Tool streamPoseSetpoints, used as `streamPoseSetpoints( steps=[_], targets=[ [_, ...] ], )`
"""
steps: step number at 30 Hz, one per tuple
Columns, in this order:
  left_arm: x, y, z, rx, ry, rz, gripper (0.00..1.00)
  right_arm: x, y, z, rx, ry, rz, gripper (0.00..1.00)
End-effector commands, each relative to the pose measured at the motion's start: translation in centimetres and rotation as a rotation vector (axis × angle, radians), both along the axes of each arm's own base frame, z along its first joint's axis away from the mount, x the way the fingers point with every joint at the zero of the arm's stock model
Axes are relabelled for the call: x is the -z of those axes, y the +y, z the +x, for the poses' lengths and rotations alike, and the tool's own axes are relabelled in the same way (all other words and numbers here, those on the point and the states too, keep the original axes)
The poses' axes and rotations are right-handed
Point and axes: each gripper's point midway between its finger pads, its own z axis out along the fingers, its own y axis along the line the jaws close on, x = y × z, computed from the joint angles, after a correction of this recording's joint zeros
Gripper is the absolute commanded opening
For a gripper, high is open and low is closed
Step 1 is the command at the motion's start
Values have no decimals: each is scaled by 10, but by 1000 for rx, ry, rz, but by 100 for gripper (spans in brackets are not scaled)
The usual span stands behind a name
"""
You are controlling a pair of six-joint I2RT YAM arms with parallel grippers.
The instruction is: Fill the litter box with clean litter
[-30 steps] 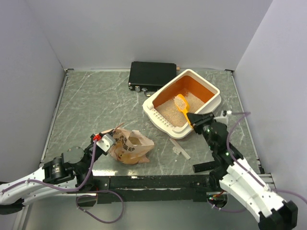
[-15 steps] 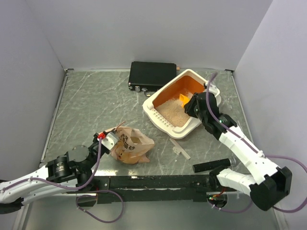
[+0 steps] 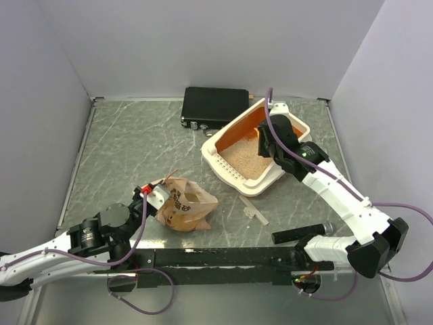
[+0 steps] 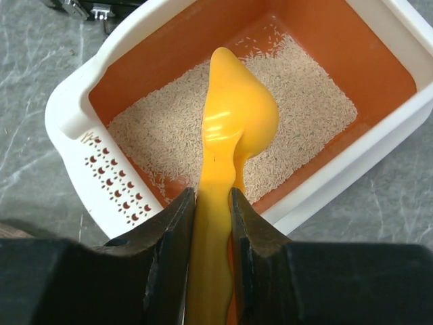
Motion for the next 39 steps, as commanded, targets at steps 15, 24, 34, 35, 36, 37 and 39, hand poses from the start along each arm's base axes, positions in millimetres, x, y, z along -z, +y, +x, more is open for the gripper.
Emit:
streamPoseSetpoints(
  steps=[15,24,34,35,36,37,39],
  targets=[
    [-33,8,-6,17,-26,-159,1,-38,-114,-75,512,-195,108,0],
    [-27,-3,-9,55,12,-129,1,27,-128,-101,669,-32,112,0],
    [-28,-7,-10,71,27,-102,1,131,-116,-92,712,168,94,0],
    [-28,-7,-10,69,27,-98,1,136,-116,-91,714,177,92,0],
    [-28,-8,-10,71,28,-96,1,143,-116,-88,716,181,94,0],
    [-27,-8,-10,72,29,-93,1,148,-115,-88,712,193,96,0],
    [-27,-8,-10,72,29,-92,1,158,-114,-87,714,210,96,4]
  ],
)
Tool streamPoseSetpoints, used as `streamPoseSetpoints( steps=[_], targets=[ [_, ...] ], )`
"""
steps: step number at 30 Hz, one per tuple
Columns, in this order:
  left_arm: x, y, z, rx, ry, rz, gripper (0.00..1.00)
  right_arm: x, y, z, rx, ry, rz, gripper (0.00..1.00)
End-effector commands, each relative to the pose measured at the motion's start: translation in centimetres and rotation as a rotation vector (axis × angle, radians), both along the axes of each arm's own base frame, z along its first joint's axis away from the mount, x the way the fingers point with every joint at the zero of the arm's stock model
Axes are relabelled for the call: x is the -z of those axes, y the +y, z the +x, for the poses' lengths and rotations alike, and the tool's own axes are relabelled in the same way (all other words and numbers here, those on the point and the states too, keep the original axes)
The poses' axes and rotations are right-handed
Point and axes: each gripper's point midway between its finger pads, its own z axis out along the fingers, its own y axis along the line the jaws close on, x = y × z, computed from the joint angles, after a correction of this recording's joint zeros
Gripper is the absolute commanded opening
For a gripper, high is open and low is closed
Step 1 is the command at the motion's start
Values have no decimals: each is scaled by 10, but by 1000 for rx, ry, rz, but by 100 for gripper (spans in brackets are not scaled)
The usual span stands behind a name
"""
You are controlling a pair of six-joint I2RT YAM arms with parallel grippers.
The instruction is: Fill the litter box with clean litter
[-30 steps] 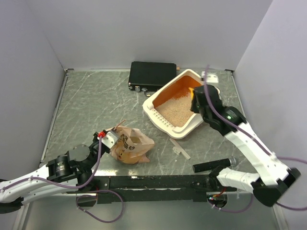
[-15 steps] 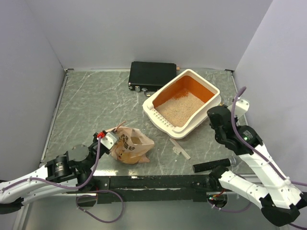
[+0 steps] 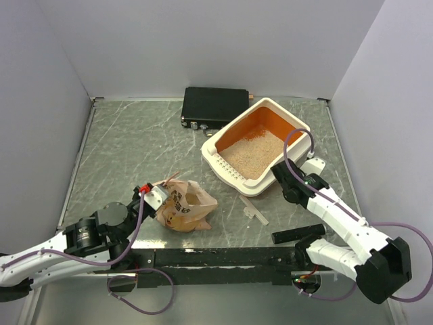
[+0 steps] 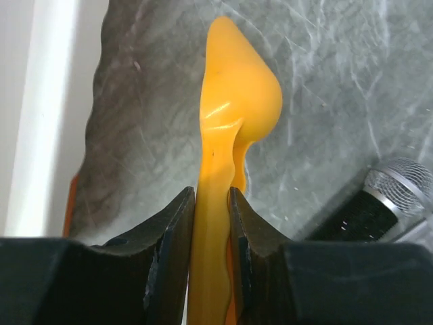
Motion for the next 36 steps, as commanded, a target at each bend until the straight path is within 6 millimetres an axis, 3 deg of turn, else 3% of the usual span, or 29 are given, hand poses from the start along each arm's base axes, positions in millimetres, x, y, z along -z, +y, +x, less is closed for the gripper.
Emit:
streamPoseSetpoints(
  steps=[1,5,11,14,18,20,25,31,36],
  targets=[
    [-25,-1,-1,8,-14,-78,1,11,10,17,16,-43,72,7],
    [-31,0,-1,6,-23,-78,1,24,18,17,-16,-20,115,29],
    [-38,0,1,-7,-22,-58,1,27,18,11,-49,1,112,42],
    [-41,0,3,-14,-29,-46,1,16,14,10,-74,-24,95,45],
    [-55,4,3,-24,-44,-46,1,-29,23,14,-198,-145,134,46],
    [-65,8,3,-28,-59,-55,1,-47,42,14,-333,-156,190,48],
    [-79,14,3,-42,-75,-57,1,-50,97,-3,-612,-31,326,49],
    [-76,19,5,-68,-67,-47,1,-53,163,-14,-772,-28,417,51],
    [-68,18,6,-75,-54,-42,1,-51,215,-11,-860,3,461,52]
  ],
)
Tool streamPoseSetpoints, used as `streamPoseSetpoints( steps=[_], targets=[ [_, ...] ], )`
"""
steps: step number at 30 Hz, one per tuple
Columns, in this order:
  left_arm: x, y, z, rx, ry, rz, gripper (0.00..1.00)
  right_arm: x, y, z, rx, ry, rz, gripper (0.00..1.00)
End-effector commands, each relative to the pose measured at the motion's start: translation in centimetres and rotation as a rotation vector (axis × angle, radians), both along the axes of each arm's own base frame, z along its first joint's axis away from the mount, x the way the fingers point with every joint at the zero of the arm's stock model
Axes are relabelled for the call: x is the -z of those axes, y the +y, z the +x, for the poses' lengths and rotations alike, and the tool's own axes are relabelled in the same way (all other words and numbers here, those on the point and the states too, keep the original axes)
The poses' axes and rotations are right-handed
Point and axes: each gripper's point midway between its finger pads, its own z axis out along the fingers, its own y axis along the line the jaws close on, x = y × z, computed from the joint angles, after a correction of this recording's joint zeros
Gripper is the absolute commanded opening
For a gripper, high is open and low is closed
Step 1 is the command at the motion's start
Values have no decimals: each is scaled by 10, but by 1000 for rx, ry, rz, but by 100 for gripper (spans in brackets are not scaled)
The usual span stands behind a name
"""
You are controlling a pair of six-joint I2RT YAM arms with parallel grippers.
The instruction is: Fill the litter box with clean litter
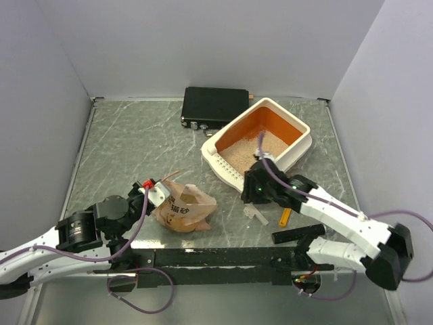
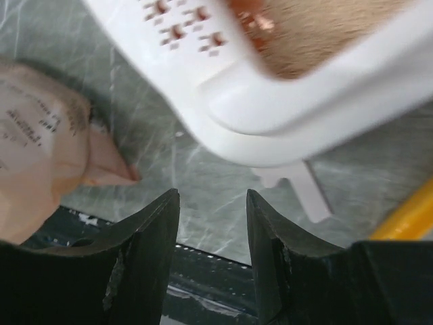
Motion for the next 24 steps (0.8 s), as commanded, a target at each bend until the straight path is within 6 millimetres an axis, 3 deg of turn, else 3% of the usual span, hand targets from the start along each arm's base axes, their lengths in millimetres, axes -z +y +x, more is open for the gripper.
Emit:
streamPoseSetpoints(
  steps=[1,13,15,19,24],
  targets=[
    [-49,9,6,-67,-71,-170,1,-26,54,15,-66,-38,109,52],
    [-45,8,9,-80,-75,-142,1,31,112,88,-10,27,42,52],
    [-44,8,10,-84,-77,-135,1,36,107,100,36,24,39,52],
    [-39,8,12,-92,-80,-115,1,47,69,131,200,10,31,52],
    [-39,8,13,-95,-93,-119,1,45,29,164,303,-15,41,52]
  ],
)
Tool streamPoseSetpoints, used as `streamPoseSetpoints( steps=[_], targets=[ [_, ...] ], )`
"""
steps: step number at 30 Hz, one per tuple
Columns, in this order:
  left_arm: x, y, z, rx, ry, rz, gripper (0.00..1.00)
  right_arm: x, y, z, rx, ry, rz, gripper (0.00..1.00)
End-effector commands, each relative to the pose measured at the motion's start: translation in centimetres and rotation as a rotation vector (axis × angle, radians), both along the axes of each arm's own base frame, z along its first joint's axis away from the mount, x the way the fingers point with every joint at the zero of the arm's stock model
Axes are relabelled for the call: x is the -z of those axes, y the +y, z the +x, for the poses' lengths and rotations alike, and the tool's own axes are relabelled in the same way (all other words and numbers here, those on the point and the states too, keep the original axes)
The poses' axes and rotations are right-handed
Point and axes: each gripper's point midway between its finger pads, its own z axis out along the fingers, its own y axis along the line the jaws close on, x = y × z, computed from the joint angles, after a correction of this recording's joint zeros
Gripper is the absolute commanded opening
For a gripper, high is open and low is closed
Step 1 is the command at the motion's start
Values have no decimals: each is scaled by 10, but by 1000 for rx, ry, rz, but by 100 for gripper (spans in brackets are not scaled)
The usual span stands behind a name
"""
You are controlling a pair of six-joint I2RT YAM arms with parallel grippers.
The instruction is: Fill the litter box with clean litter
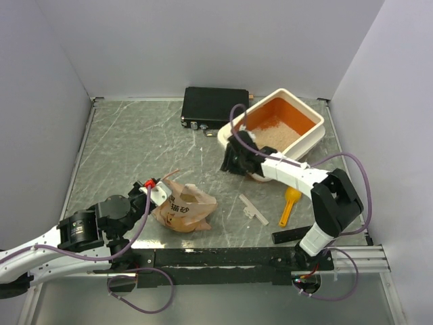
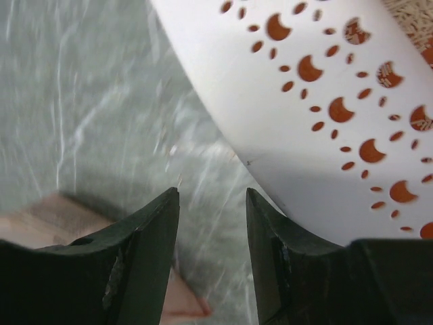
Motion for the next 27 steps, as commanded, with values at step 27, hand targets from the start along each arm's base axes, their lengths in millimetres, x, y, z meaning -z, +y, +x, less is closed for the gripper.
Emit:
streamPoseSetpoints(
  steps=[27],
  targets=[
    [-174,-72,-6,266,-201,-178,1,-167,-36,-103,-827,-579,289,59]
  ],
)
